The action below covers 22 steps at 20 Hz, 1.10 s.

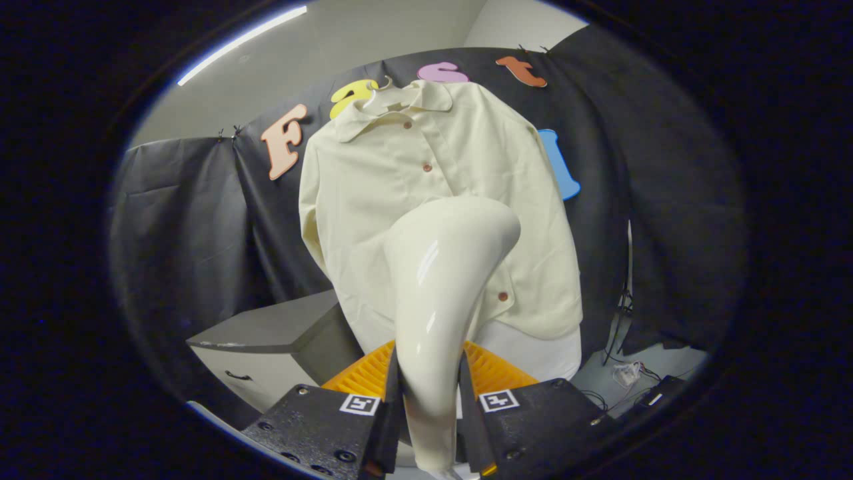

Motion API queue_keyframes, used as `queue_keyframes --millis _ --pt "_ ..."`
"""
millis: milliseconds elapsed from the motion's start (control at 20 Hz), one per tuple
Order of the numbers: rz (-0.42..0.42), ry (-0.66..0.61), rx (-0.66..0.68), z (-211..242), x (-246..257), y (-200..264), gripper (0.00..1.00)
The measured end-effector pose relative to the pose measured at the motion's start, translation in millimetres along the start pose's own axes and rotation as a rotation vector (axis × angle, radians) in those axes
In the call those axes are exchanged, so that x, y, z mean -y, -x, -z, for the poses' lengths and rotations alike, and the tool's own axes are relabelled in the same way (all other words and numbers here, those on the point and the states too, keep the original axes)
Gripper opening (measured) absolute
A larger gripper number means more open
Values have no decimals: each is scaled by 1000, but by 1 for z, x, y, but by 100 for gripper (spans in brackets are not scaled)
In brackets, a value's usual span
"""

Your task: Iron the clothes twice with a garment steamer, once on the left side and once on the right side.

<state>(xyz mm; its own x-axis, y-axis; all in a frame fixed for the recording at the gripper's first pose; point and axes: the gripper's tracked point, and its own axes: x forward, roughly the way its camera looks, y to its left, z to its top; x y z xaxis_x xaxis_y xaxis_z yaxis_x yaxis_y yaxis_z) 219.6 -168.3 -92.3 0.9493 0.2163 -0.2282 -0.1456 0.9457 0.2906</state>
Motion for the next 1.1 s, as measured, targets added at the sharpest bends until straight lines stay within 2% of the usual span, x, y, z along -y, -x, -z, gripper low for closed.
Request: queue_keyframes --millis 100,250,450,750,950,1100 --pt "0 24 34 -22 12 -2 40" --pt "3 -40 120 -63 30 -9 40" --pt "35 -86 193 -109 47 -41 40" --pt "-6 -84 308 -179 32 -77 40" --pt "42 -42 280 -189 38 -101 40" --pt "32 -88 274 -185 45 -107 40"
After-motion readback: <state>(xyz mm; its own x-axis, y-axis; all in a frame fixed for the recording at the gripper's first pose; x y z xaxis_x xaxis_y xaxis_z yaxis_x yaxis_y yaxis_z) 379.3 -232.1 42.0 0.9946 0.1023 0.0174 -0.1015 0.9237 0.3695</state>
